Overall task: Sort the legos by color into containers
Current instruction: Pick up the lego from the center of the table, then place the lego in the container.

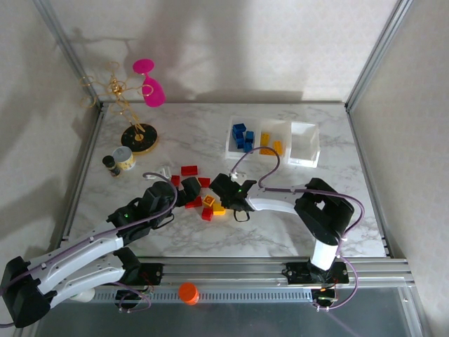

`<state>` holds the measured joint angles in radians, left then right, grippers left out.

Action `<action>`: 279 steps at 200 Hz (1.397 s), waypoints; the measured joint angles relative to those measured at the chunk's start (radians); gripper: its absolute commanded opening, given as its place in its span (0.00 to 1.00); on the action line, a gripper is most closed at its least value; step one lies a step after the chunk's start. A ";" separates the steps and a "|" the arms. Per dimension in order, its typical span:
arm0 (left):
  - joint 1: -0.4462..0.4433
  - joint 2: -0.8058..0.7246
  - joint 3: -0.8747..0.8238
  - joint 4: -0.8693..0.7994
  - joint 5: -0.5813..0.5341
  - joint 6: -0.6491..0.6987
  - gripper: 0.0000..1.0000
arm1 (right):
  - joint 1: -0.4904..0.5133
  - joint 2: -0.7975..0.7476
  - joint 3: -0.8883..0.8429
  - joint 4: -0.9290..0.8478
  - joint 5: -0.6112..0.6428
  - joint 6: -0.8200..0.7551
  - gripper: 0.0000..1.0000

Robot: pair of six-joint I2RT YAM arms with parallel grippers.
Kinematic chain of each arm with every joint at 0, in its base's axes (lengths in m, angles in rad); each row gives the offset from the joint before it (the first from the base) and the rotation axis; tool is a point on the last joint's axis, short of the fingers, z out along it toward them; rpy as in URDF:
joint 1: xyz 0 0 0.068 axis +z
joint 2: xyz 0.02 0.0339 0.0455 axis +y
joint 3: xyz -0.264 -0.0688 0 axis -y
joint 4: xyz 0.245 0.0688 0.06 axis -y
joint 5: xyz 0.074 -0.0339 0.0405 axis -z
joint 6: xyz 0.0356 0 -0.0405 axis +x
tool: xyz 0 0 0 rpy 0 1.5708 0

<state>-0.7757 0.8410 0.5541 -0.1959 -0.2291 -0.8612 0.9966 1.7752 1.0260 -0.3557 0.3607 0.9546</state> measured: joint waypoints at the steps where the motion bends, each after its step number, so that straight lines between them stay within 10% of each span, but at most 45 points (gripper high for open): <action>1: 0.000 0.000 0.000 0.000 0.000 0.000 1.00 | 0.000 0.000 0.000 0.000 0.000 0.001 0.30; 72: 0.000 0.042 0.014 0.013 0.008 0.006 1.00 | -0.036 -0.155 -0.003 -0.042 0.061 -0.055 0.30; 144: 0.000 0.188 0.105 0.101 0.050 0.039 1.00 | -0.401 -0.235 0.042 -0.020 0.089 -0.264 0.31; 279: 0.016 0.377 0.216 0.195 0.095 0.076 1.00 | -0.652 0.242 0.439 0.101 -0.050 -0.521 0.43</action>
<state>-0.7593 1.2175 0.7700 -0.0010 -0.1341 -0.7853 0.3443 2.0171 1.4647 -0.2543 0.3103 0.4332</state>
